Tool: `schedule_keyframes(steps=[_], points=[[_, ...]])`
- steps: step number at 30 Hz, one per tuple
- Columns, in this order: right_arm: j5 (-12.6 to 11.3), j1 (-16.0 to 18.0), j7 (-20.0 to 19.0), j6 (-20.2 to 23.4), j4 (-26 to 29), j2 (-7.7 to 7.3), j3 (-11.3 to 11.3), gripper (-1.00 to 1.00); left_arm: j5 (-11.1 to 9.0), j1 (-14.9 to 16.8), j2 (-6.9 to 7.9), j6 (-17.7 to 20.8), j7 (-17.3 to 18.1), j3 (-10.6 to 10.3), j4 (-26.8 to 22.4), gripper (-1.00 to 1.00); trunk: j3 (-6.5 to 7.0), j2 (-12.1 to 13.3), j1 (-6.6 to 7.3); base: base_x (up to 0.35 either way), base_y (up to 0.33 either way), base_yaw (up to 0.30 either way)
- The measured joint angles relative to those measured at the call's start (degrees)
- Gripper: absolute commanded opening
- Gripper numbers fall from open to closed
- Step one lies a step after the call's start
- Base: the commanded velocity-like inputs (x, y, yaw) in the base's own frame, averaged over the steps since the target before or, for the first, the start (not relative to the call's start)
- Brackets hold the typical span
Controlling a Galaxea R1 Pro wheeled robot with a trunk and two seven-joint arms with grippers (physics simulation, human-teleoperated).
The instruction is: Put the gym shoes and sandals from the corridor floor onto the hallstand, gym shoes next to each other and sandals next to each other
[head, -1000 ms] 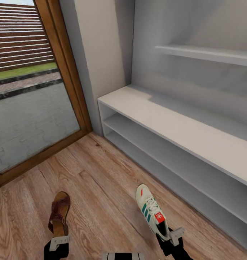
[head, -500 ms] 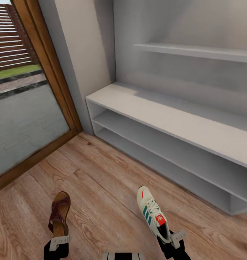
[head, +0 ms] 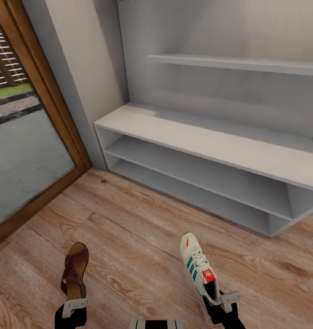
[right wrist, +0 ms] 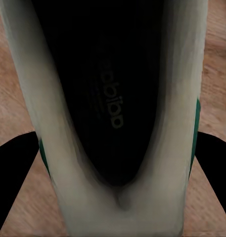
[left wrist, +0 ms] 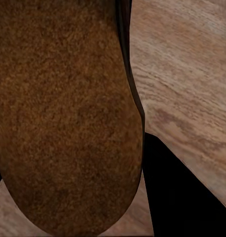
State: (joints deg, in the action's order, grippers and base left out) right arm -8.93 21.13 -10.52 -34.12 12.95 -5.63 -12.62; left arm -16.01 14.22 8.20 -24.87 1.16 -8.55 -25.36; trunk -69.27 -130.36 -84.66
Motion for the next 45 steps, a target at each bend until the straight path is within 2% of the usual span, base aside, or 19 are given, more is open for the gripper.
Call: schedule_keyframes(steps=[9,14,24,35,45], points=[[0.0,0.0,0.0,-0.2,-2.2,0.07,0.5,-1.00,0.1,-0.1,0.00,-0.2,0.0,0.0,0.0,-1.00,0.30,0.0,0.02,-0.022,0.136,-0.290],[0.0,0.0,0.0,-1.1,-2.8,-0.05,0.6,-1.00,0.1,-1.3,0.00,-3.5,0.0,0.0,-0.3,-1.00,0.47,0.0,0.02,-0.001,0.008,-0.290],[-0.1,0.0,0.0,-2.0,-3.9,-0.07,0.7,-1.00,0.1,-1.6,0.00,-4.7,0.1,-0.1,-0.8,-1.00,0.89,0.0,0.02,0.000,0.001,-0.283],[0.0,0.0,0.0,-2.0,-3.9,0.09,0.7,-1.00,0.0,-1.7,-0.04,-4.8,0.1,-0.1,-0.7,-1.00,-0.50,-4.4,-2.39,0.000,0.000,-0.269],[0.0,0.0,0.0,-2.0,-3.9,0.11,0.7,-1.00,0.0,-1.7,-0.08,-4.8,0.0,0.0,-0.8,-1.00,0.07,-4.4,-2.40,0.000,0.000,-0.260]])
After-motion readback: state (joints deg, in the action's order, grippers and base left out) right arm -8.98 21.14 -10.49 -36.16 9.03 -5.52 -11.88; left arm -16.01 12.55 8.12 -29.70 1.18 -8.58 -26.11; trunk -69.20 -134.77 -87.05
